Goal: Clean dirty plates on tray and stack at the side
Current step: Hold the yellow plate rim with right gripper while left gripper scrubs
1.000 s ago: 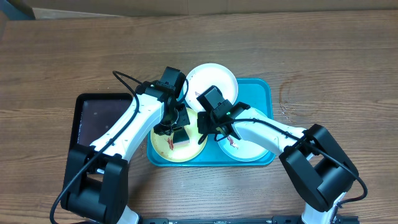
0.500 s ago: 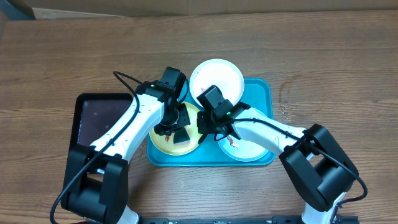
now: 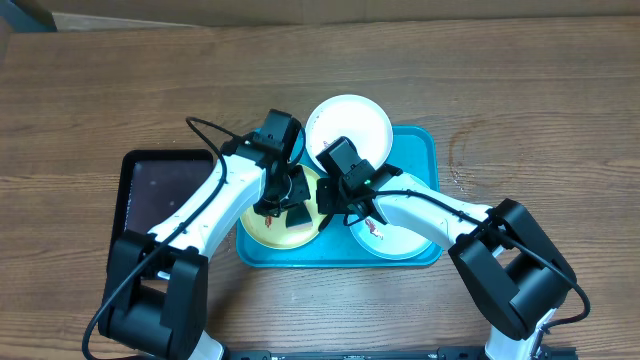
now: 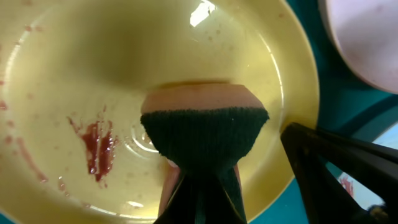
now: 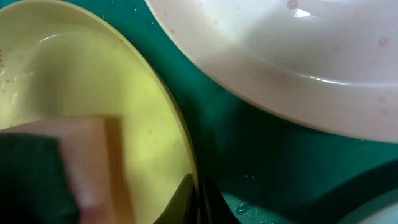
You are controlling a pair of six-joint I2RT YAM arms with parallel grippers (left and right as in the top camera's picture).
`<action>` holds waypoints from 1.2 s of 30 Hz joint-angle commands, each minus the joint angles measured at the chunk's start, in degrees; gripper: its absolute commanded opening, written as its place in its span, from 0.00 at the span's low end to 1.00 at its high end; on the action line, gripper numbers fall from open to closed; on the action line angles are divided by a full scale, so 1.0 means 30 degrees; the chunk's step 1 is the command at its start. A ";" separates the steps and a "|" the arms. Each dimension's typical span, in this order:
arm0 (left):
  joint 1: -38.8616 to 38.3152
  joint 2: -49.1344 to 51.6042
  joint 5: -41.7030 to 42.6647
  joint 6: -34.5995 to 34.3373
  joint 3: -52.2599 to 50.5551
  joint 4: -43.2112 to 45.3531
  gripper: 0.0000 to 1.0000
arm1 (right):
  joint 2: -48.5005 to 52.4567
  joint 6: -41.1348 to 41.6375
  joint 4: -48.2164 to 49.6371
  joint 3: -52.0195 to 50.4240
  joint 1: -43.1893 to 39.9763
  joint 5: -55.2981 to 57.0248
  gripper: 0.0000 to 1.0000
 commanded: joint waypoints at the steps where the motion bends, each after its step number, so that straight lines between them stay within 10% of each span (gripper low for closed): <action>1: -0.0131 -0.0073 0.0597 -0.0255 -0.1151 0.0940 0.04 | 0.0182 0.0080 0.0182 -0.0168 -0.0080 -0.0248 0.04; 23: -0.0073 -0.0087 -1.1395 -0.0036 -0.1792 0.0306 0.04 | 0.0182 0.0080 0.0175 -0.0146 -0.0080 -0.0313 0.04; 28: -0.0095 -0.0102 -1.0877 -0.0029 0.0903 -0.1311 0.04 | 0.0182 0.0080 0.0175 -0.0146 -0.0080 -0.0313 0.04; 36: -0.0095 0.0131 -0.2506 0.0809 0.1370 0.1705 0.04 | 0.0182 0.0080 0.0321 -0.0131 -0.0080 -0.0452 0.04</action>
